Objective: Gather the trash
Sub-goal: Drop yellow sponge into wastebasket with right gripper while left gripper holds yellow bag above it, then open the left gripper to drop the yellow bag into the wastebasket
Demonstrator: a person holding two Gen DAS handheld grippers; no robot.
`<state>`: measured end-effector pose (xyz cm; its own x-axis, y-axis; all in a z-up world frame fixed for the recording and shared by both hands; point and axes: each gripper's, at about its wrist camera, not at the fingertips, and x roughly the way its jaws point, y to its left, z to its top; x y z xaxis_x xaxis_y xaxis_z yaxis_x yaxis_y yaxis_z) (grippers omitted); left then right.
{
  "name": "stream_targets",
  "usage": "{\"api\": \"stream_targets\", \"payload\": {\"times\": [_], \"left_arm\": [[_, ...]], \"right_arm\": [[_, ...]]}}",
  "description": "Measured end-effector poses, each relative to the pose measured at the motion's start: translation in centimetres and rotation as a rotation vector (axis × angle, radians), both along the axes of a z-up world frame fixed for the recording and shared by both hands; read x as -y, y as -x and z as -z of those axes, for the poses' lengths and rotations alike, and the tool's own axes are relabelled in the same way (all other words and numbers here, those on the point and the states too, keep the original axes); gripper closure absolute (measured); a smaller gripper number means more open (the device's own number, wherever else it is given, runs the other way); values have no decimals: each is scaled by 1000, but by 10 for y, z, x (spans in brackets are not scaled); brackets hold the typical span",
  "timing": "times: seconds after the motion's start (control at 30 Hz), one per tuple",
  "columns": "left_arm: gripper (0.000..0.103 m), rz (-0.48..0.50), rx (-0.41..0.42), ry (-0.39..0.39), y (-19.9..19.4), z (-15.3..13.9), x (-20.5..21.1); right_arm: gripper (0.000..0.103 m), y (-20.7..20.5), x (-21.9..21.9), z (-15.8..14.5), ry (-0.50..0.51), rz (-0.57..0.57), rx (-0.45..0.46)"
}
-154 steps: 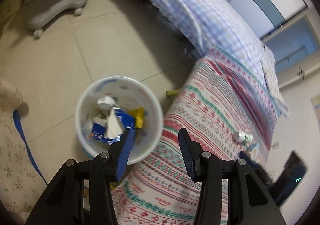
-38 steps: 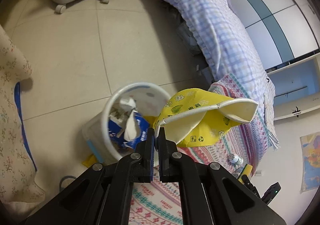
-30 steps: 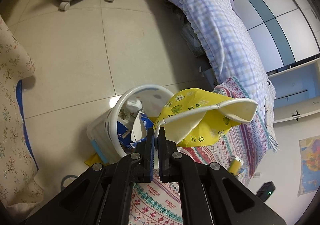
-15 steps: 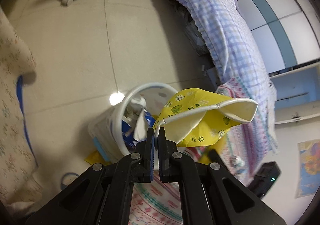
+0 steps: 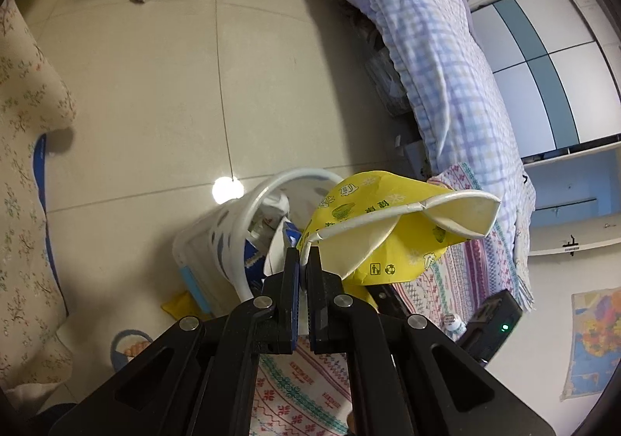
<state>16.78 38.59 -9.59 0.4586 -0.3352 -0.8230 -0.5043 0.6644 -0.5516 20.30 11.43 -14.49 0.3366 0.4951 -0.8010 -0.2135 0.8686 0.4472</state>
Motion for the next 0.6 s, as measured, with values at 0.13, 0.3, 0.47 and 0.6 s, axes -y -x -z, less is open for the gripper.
{"api": "stream_targets", "payload": {"times": [0.13,0.3,0.47,0.6], "left_arm": [[100,-4,6,-26,-1,-3,1],[100,3,-12,-43,-3,2,4],[100,15,-43,-79,-9,12,10],[100,27,-68,-102,-14,22,20]], "right_arm": [[45,-7,2,8,9,19,-20],[40,-9,-2,16,69,-3,-22],[29,-9,-2,17,87,-3,-9],[29,-4,11,13,86,13,0]]}}
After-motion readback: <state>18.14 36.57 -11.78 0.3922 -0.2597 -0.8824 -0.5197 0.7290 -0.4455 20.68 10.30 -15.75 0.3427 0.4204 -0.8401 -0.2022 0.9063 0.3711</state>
